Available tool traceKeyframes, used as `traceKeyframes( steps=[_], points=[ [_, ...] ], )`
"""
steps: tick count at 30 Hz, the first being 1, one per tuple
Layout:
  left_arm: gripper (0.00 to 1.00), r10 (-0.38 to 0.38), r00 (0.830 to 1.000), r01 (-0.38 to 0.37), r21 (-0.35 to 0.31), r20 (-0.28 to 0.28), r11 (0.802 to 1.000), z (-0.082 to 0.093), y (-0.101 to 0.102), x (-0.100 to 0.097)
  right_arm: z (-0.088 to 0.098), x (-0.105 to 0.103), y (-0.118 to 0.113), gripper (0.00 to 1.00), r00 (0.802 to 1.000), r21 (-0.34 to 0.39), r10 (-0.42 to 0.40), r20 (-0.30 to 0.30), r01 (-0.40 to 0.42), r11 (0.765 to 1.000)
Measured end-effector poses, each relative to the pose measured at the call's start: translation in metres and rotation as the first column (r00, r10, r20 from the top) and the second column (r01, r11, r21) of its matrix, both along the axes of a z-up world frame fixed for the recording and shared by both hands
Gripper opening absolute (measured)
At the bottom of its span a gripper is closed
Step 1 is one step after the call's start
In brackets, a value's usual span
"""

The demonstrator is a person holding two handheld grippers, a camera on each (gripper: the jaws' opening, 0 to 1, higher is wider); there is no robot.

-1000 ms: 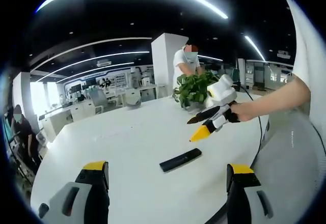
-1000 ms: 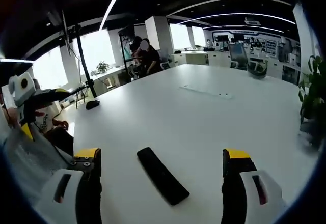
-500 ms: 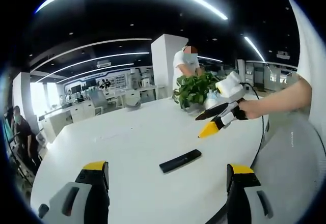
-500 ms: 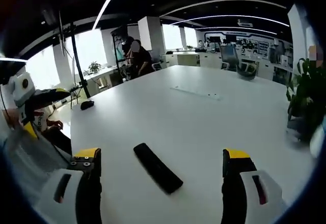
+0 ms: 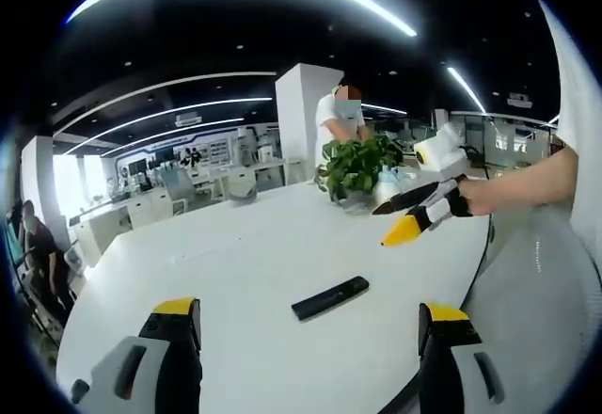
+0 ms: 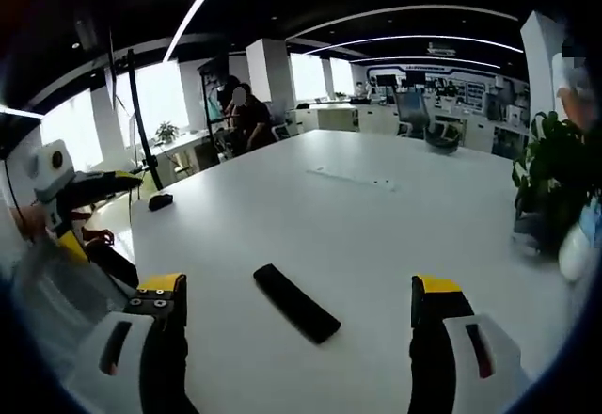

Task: Press the specified remote control buttons in sequence, fully releasing each button before pressing the next.

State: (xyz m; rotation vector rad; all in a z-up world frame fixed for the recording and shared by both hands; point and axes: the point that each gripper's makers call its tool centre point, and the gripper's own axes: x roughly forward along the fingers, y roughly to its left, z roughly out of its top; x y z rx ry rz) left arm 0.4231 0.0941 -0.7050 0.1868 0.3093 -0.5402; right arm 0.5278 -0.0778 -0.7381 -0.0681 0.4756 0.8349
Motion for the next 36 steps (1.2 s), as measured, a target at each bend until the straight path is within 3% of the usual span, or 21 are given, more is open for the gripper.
traceKeyframes(
  steps=[21, 36],
  points=[
    [1.00, -0.012, 1.000, 0.012, -0.010, 0.003, 1.000, 0.001, -0.003, -0.004, 0.023, -0.033, -0.039, 1.00, 0.992, 0.017, -0.121, 0.039, 0.120, 0.993],
    [0.99, -0.007, 1.000, 0.007, -0.015, 0.019, 1.000, 0.004, -0.001, -0.006, 0.027, -0.050, -0.046, 1.00, 0.986, 0.019, -0.164, 0.042, 0.164, 0.986]
  ],
)
